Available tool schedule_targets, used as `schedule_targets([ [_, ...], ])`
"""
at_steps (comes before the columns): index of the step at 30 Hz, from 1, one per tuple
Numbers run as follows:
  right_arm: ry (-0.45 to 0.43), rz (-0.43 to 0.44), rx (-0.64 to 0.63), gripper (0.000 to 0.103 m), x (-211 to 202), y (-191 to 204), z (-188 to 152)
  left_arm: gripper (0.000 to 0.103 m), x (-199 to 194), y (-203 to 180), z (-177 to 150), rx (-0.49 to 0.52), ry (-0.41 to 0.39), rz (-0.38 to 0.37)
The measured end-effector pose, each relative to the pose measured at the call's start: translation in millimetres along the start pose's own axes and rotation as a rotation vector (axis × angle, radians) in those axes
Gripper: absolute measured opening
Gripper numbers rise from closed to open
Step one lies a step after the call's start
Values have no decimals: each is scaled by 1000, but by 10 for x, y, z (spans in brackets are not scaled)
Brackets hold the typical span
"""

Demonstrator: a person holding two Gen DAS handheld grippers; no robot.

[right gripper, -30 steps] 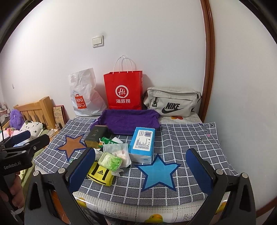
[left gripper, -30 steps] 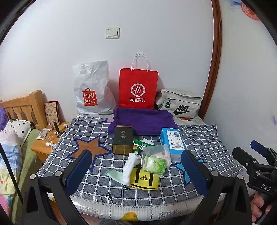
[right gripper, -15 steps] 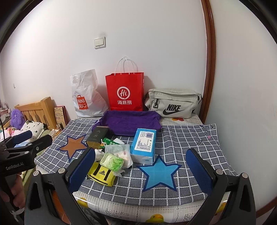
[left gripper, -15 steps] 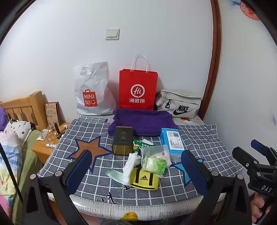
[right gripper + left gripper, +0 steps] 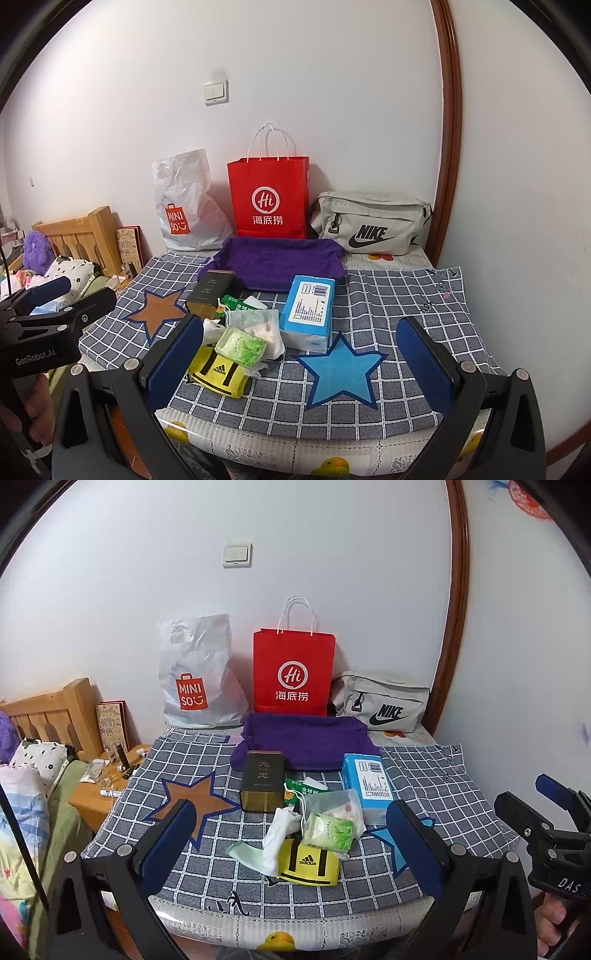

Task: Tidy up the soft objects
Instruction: 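Move left gripper to the white glove while right gripper approaches the green packet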

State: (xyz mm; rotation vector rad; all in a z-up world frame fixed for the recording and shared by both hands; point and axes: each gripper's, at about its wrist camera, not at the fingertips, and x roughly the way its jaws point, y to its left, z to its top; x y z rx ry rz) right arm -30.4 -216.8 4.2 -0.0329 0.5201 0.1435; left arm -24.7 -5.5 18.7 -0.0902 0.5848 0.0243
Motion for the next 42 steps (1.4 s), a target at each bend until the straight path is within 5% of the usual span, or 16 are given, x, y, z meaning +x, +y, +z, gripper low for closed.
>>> schedule_targets([
  [25,26,13,18,103,201,-48,-21,103,159,113,16,-6,-6,52],
  [42,140,91,26,103,974,-68,-290,102,1139,371,-342,-17,188,35],
])
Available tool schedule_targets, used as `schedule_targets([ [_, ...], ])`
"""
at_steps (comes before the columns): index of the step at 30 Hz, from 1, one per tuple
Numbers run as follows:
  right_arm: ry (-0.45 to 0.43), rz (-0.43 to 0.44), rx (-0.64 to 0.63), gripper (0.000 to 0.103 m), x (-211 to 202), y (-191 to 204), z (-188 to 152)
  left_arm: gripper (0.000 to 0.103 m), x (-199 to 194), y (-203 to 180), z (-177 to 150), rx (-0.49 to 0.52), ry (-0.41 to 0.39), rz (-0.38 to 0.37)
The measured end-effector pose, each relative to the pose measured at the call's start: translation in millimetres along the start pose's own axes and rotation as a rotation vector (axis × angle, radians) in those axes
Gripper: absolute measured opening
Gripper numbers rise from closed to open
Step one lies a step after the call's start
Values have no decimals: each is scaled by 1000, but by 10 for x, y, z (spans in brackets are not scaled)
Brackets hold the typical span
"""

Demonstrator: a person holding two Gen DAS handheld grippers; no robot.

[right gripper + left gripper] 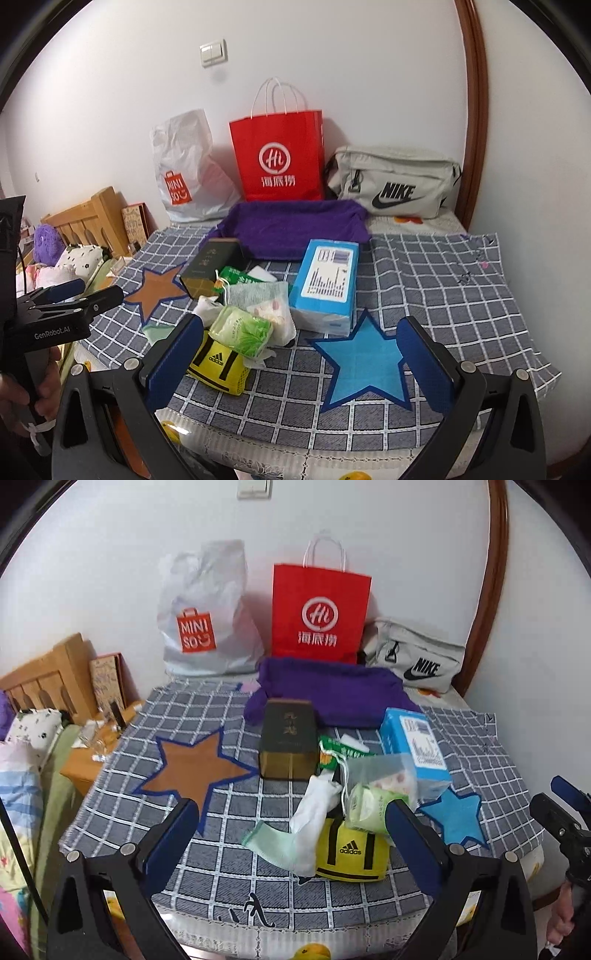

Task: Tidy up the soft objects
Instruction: 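Move left gripper to the white glove while right gripper approaches the green packet, then grasp the white glove with left gripper while right gripper grasps the green packet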

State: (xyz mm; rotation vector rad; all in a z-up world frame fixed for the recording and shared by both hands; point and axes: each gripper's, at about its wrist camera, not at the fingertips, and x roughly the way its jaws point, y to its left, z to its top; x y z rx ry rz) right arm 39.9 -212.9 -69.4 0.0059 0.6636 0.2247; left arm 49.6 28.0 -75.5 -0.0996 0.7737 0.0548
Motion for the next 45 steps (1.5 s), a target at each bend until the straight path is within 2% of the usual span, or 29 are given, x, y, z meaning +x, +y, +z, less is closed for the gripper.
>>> schedule_targets([
  [4,33,-2,-12,103,225,-25,-58,102,325,0,-83,16,71,23],
  [12,94,28,-12,103,681,-68,-143,102,925,-35,-234,38,185,-55],
  [15,118,45,-17,103,830,-50,-165,93,1096,-53,-253,38,211,-88],
  [17,136,53,-29,103,936,-22,-174,92,1186,-65,-243,42,217,-92],
  [23,188,82,-60,103,1207,92,-202,66,1392,-59,-220,66,225,-79],
  [25,198,93,-78,103,1278,159,-202,40,1425,-25,-208,56,227,-110],
  [28,204,111,-116,103,1349,277,-200,17,1444,38,-188,31,230,-173],
  [31,203,122,-181,103,1427,454,-195,12,1420,125,-161,21,217,-182],
  [37,207,123,-291,103,1607,710,-247,12,1361,347,-108,-21,200,-187],
  [43,268,97,-311,103,1870,814,-350,12,1397,476,-128,-48,209,-205],
  [45,259,126,-265,103,1913,769,-363,12,1414,501,-140,-53,216,-214],
])
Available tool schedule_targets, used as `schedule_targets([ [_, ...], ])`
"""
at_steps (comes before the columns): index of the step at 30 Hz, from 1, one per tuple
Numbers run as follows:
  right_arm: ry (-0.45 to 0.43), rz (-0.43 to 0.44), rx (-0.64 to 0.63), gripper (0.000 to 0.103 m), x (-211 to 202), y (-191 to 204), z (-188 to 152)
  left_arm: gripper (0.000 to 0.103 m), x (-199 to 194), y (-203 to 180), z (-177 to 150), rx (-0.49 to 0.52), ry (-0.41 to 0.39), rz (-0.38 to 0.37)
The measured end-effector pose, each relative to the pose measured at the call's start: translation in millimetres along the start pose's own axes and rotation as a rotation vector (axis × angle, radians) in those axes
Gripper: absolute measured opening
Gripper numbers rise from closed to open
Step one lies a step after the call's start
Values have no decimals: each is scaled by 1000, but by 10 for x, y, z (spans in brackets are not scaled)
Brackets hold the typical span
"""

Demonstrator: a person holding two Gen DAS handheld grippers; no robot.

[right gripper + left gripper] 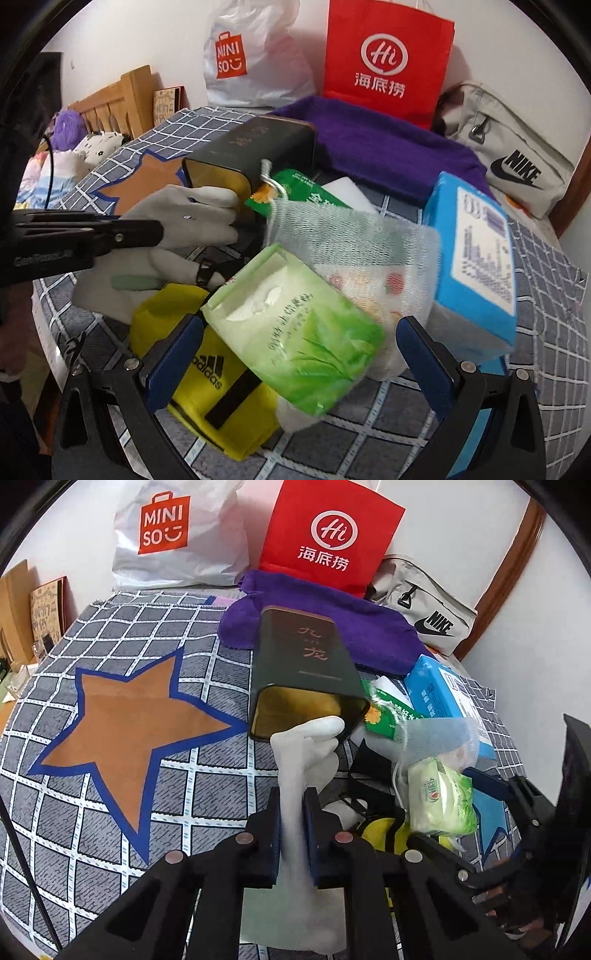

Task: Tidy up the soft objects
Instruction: 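Grasp the white glove with left gripper while right gripper grasps the green packet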

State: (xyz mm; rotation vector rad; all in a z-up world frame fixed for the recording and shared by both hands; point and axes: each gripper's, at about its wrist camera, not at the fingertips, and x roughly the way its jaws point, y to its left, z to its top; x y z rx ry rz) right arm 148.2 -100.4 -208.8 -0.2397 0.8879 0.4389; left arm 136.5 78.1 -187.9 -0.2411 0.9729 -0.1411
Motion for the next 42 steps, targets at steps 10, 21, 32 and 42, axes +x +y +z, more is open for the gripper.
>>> schedule_targets([
  [10,-43,9,-14,85,-158,-19,-26,12,44,102,-36,-39,16,-9],
  [21,-59,-68,71,86,-558,-503,-363,12,-148,201,-59,-76,-2,63],
  [32,-4,-100,178,86,-550,-908,-658,12,-465,49,64,-92,-46,80],
  [42,-81,-89,181,86,-849,-987,-440,10,-680,-149,262,-51,-73,101],
])
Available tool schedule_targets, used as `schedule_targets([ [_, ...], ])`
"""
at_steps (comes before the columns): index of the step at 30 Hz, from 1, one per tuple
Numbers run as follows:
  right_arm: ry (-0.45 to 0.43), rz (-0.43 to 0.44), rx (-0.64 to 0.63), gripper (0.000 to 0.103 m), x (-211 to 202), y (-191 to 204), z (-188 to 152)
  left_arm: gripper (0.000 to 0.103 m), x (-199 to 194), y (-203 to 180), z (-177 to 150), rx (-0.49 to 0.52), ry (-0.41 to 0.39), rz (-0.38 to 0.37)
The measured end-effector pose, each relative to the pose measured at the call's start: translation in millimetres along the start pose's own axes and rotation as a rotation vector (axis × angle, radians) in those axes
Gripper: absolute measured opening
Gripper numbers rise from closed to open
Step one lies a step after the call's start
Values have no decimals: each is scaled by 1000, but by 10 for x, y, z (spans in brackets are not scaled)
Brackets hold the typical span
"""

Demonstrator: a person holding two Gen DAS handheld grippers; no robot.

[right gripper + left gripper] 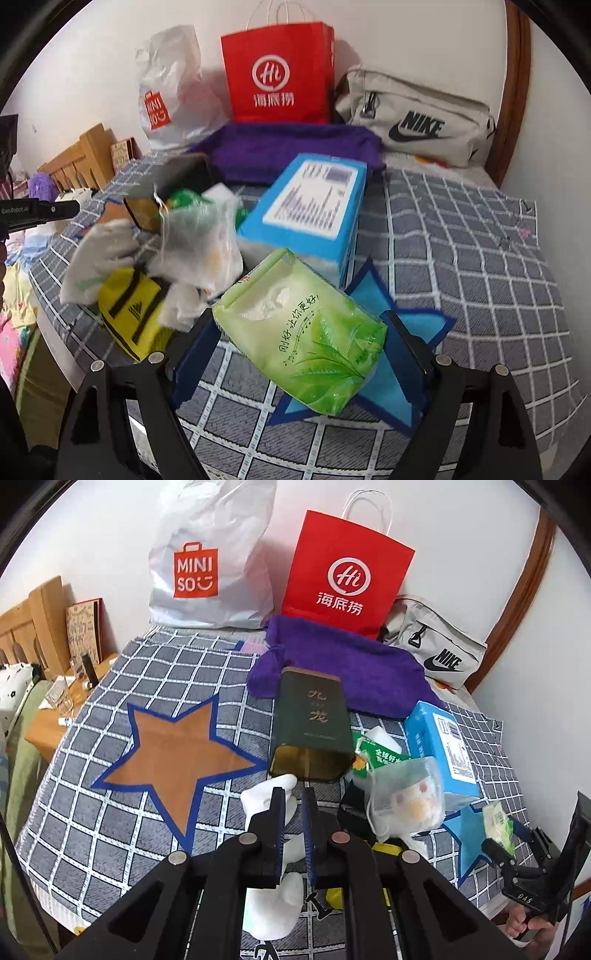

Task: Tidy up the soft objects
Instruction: 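Grasp the white glove with left gripper while right gripper grasps the green packet, then carry glove and packet onto the purple towel and open both grippers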

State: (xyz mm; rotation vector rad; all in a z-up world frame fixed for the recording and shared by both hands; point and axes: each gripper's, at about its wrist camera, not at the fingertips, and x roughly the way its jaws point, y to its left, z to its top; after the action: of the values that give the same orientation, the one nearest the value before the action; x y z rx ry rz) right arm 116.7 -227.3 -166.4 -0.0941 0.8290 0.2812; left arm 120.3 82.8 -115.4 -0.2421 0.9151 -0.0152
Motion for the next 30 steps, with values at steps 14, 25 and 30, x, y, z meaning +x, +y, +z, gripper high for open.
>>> schedule_targets([
  [14,39,5,-16,86,94,57,3,69,472,47,-239,52,129,144],
  [25,13,-4,-43,86,-4,116,223,7,290,-9,-131,87,109,99],
  [30,-13,14,-29,86,-70,79,418,7,-54,-119,92,102,26,58],
])
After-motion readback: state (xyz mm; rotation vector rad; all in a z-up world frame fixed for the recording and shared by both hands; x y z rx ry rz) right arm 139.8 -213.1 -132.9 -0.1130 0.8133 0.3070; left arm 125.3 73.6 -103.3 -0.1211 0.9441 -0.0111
